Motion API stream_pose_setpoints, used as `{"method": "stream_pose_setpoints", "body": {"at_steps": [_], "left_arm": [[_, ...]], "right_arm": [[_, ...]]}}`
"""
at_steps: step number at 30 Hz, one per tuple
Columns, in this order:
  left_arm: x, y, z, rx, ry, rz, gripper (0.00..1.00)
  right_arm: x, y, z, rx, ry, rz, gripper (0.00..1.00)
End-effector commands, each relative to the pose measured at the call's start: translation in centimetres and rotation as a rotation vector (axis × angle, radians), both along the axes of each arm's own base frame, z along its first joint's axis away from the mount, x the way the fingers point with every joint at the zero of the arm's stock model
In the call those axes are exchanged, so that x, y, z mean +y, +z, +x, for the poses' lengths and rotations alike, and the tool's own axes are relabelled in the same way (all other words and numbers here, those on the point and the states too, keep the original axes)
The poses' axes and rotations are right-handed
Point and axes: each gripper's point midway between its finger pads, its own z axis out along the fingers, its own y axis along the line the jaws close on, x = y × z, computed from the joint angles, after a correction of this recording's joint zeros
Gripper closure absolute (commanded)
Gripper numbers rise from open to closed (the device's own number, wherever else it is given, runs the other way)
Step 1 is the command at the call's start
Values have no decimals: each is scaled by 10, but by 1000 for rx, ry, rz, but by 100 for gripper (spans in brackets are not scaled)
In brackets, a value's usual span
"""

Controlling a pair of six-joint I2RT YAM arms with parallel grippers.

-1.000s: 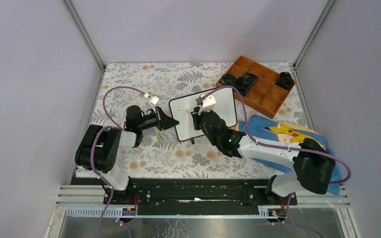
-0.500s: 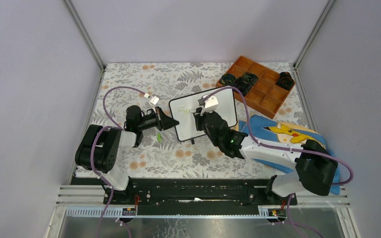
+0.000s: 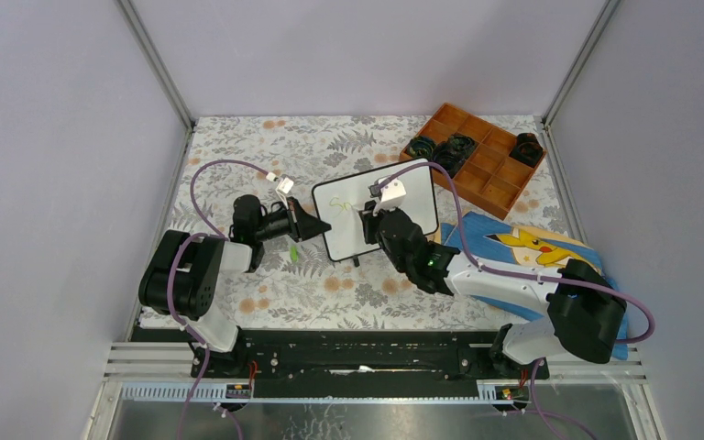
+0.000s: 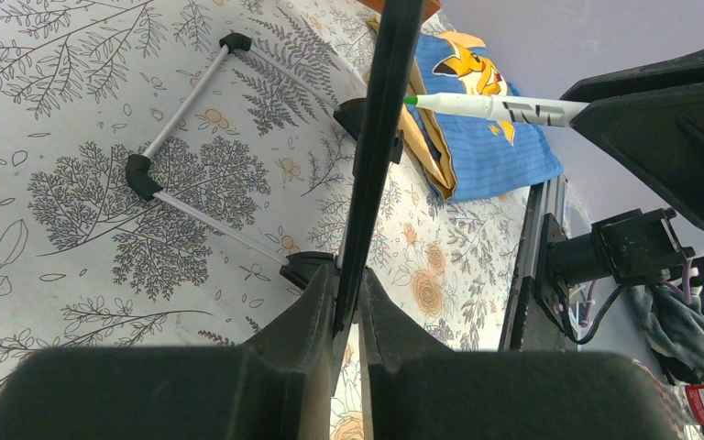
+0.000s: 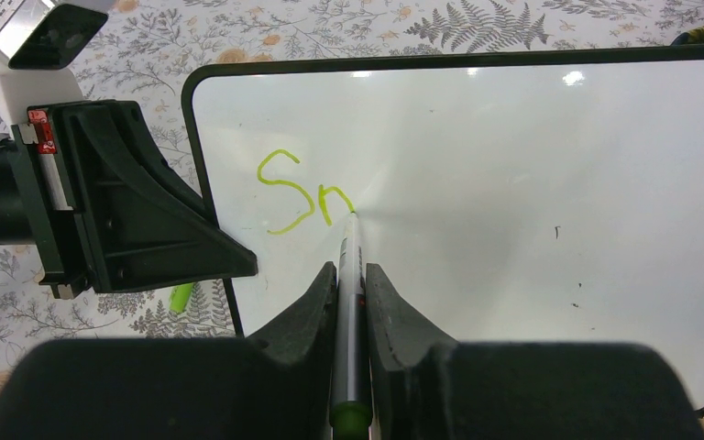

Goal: Write a sentence on the whiteboard

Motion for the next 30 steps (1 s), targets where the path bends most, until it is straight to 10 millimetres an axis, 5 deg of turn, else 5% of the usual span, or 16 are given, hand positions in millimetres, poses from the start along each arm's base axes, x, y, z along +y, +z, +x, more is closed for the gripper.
{"method": "stream_pose_setpoints", "body": {"at_steps": [1,18,30], "left_arm": [[0,-10,1,32,17,28,100],[-1,-12,0,32,10,36,100],[-2,-12,0,34,8,38,100]], "right_arm": [[-6,14,8,-21,-36,15,100],[-3,33,23,-56,-56,28,100],[-15,26,24,-41,-87,10,100]]}}
